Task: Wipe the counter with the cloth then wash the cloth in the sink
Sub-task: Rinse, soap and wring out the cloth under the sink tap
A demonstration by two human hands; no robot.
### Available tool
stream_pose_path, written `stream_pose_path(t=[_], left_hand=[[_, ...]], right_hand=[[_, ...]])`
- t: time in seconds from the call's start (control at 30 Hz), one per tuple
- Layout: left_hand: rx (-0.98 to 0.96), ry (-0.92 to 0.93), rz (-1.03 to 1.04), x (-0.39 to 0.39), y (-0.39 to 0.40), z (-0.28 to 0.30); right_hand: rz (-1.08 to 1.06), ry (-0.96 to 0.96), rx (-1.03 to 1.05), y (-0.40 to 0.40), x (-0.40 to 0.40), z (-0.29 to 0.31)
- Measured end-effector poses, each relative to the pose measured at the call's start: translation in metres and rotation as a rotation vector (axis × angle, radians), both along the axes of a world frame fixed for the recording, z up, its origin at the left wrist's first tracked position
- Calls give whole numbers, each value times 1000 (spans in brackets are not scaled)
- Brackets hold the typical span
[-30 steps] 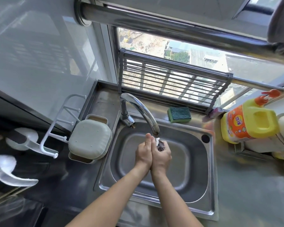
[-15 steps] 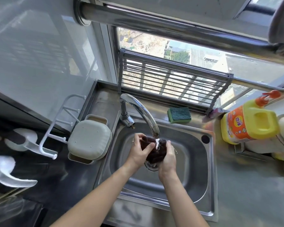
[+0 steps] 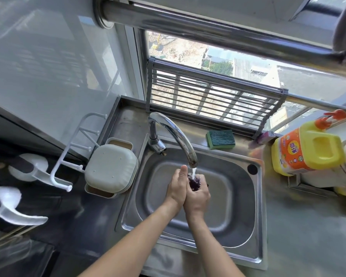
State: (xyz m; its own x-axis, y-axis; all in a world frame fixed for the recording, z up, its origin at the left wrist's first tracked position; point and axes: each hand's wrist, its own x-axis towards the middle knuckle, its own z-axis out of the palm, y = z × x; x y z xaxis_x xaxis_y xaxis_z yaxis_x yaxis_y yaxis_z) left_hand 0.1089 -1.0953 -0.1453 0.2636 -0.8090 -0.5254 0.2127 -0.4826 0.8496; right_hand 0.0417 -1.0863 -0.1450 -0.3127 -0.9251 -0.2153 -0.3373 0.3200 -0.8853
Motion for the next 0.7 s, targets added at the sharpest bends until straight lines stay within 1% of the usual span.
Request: stream_pose_path(t=[0.13,0.2,0.3,0.37,0.43,0.5,0.53,0.57,0.6,0.63,0.67,0.7], left_hand=[[21,88,15,0,-9,9],[42,82,60,1,-11,6],[60,54,70,0,-14,3],[63,28,101,-2,-14,3],[23,-10,107,-3,-14,6],[15,-2,125,-1,-14,3],[39,16,158,0,-15,2],[90,36,196,2,-16,1],[158,62,247,3,-19,1],[212,90,299,3,-21,1],[239,133,335,3,-24,0],[253,182,345,4,-25,3]], right_hand=[[10,25,-49,-6,3,8],[9,31,-21,-9,3,9],[-16,3,39,-12,3,9],[-37,-71,64,-15,4,11],[-74,-215,95,-19,4,15],[-138,-326,159,-22,-1,16],[-173,-340,188,-23,-5,17],[-193,-284,190,-21,-8,17],[-192,-147,161,-15,-8,19],[-158,9,101,-7,-7,21],[-90,120,19,2,-1,26],[-5,176,-58,10,5,30]])
